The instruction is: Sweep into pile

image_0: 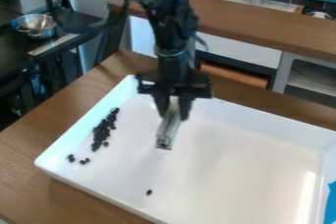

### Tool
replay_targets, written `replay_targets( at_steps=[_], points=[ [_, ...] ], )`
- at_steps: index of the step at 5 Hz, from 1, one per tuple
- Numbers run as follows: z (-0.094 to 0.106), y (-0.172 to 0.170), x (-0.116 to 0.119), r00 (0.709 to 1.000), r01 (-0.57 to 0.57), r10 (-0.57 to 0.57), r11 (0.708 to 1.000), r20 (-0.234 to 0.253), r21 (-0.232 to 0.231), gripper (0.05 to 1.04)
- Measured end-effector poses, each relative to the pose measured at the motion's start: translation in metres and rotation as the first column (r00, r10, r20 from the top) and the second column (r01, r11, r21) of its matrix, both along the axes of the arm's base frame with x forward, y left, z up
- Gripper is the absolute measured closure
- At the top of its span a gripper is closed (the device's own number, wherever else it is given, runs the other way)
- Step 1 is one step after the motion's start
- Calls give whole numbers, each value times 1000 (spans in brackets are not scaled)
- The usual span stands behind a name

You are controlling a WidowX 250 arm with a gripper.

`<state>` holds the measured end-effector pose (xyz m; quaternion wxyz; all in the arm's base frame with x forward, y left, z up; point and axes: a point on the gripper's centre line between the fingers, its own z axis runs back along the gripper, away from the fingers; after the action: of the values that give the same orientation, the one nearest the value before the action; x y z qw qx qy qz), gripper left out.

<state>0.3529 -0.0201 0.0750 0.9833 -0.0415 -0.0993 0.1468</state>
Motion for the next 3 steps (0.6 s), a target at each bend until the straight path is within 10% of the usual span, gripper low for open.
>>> replay_targets(
  at_steps=[3],
  points=[
    [-39, -25, -13, 991, 124, -125, 992, 46, 26, 713]
  ],
)
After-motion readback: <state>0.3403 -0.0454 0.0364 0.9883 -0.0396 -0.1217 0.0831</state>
